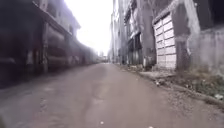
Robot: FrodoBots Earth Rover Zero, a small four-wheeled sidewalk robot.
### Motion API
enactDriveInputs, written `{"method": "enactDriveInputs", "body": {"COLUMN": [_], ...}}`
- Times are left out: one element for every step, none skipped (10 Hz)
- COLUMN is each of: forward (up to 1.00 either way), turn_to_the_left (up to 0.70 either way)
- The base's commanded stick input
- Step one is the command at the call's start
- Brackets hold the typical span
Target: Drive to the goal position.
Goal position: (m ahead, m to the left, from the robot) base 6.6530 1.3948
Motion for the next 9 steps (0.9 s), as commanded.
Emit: {"method": "enactDriveInputs", "body": {"forward": [0.5,0.5,0.5,0.5,0.5,0.5,0.5,0.5,0.5], "turn_to_the_left": [0.01,0.01,0.01,0.01,0.01,0.01,0.01,0.01,0.01]}}
